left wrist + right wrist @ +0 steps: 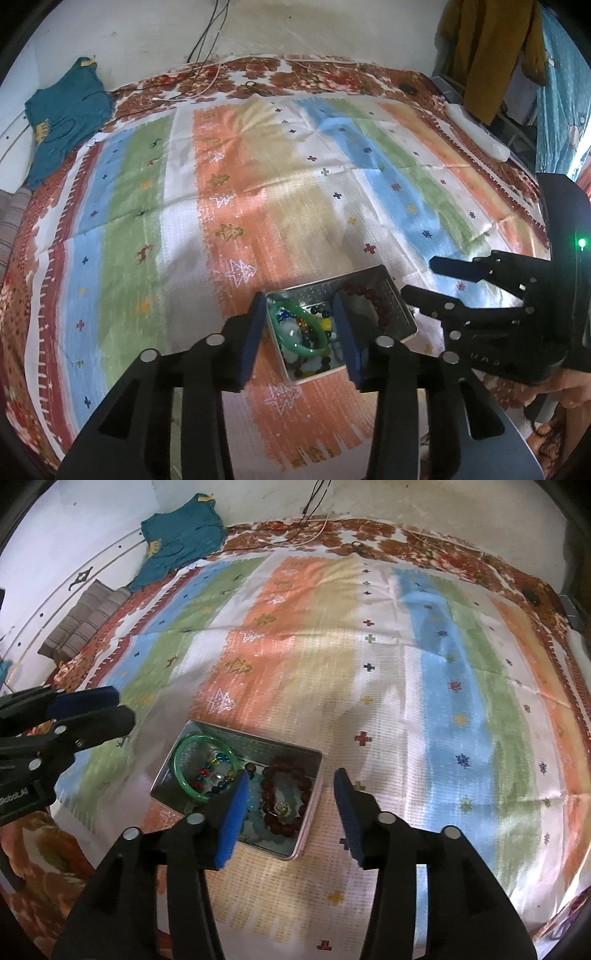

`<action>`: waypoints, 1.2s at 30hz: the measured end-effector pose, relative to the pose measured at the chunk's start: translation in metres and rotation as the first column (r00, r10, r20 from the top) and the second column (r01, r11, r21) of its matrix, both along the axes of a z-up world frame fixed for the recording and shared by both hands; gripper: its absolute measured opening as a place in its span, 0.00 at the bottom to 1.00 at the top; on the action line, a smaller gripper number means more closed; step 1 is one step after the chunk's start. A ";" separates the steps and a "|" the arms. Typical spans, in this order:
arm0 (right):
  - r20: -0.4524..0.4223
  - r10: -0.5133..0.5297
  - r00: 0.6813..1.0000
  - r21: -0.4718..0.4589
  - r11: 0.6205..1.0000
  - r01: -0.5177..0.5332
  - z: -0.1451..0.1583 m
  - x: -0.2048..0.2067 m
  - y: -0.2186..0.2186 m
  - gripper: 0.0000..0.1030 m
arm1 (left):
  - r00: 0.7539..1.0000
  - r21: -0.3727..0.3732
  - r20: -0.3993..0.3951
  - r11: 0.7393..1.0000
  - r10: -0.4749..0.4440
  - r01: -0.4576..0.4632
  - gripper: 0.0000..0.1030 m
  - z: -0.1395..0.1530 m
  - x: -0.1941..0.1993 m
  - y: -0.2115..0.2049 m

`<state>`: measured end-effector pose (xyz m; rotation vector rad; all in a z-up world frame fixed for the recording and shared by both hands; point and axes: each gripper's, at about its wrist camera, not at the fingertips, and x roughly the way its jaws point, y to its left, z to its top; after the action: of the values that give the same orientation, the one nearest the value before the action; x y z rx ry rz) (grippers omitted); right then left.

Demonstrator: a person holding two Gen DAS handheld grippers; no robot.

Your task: Organize jewelry

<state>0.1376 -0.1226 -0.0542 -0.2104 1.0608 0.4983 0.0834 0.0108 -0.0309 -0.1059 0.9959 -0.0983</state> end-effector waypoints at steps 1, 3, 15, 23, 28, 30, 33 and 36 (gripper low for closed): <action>0.006 -0.005 1.000 0.001 1.000 0.005 0.002 -0.002 -0.002 0.54 | 1.000 0.000 0.003 1.000 0.002 -0.002 0.43 0.001 -0.003 0.000; 0.017 -0.010 1.000 -0.004 1.000 0.010 0.004 -0.006 -0.005 0.59 | 1.000 -0.002 0.007 1.000 0.003 -0.003 0.46 0.001 -0.010 0.001; 0.066 0.007 0.998 -0.002 1.000 -0.007 0.015 -0.033 -0.018 0.74 | 0.999 0.012 0.029 1.000 0.018 -0.018 0.66 0.003 -0.036 0.002; 0.095 0.013 0.995 0.017 1.000 -0.015 0.022 -0.045 -0.023 0.79 | 0.999 0.013 0.042 1.000 0.021 -0.021 0.77 0.003 -0.046 0.002; 0.112 0.008 0.994 0.037 0.999 -0.012 0.027 -0.050 -0.027 0.81 | 0.998 0.021 0.058 0.999 0.039 -0.041 0.84 0.005 -0.053 0.003; 0.118 0.005 0.993 0.042 0.999 -0.010 0.028 -0.051 -0.029 0.84 | 0.997 0.012 0.067 0.999 0.034 -0.035 0.89 0.007 -0.056 0.002; 0.120 0.013 0.993 0.032 0.999 -0.017 0.027 -0.054 -0.028 0.87 | 0.996 0.032 0.083 0.999 0.023 -0.026 0.95 0.008 -0.061 -0.002; 0.138 0.022 0.990 0.029 0.999 -0.026 0.029 -0.058 -0.028 0.91 | 0.997 0.040 0.081 0.999 0.017 -0.020 0.95 0.008 -0.063 -0.005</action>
<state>0.0795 -0.1501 -0.0257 -0.2277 0.9168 0.5145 0.0201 0.0056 -0.0231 -0.0731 0.9153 -0.0647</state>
